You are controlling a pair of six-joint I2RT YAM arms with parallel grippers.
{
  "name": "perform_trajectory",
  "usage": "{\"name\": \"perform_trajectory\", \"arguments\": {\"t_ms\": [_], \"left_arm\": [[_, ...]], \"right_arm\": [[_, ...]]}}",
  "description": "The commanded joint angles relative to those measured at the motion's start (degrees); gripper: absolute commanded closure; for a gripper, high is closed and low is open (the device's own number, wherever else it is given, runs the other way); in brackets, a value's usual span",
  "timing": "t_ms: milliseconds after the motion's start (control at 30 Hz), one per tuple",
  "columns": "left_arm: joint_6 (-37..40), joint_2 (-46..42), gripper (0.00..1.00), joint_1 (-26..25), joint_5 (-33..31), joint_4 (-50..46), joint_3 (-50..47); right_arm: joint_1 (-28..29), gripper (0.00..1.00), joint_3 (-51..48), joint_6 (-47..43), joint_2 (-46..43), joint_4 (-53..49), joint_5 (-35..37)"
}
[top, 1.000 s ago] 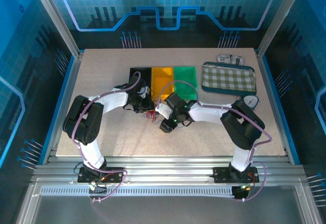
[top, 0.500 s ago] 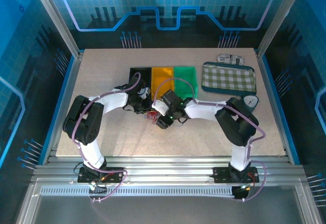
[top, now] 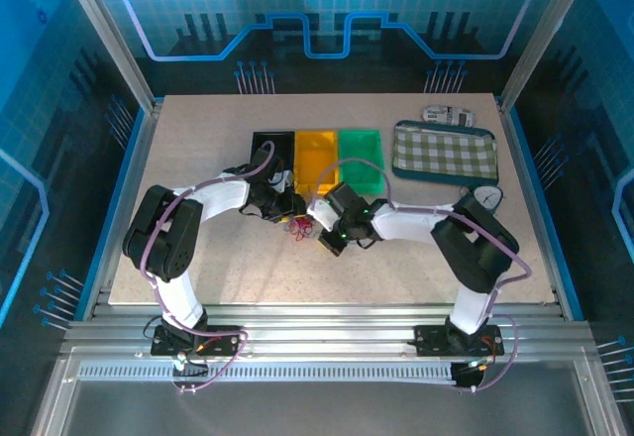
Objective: Untangle the cables
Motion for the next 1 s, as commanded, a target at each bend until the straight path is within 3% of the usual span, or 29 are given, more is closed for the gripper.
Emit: {"name": "perform_trajectory", "arguments": {"t_ms": [0, 267, 633, 867, 967], "left_arm": [[0.8, 1.5, 0.64, -0.2, -1.6, -2.1, 0.9], [2.4, 4.2, 0.66, -0.3, -2.5, -3.4, 1.5], [2.5, 6.2, 0.67, -0.3, -6.2, -4.3, 0.9], [2.0, 6.5, 0.65, -0.2, -8.8, -5.5, 0.6], [2.0, 6.5, 0.64, -0.3, -9.5, -5.7, 0.6]], "right_arm": [[-2.0, 0.99, -3.4, 4.8, -6.4, 4.1, 4.0], [-7.9, 1.00, -7.2, 11.3, -16.9, 6.6, 8.4], [-15.7, 1.00, -6.6, 16.3, -27.7, 6.2, 22.0], [-17.1, 1.00, -3.0, 17.4, -31.3, 2.7, 39.1], [-19.1, 1.00, -2.1, 19.1, -32.9, 2.4, 42.7]]}}
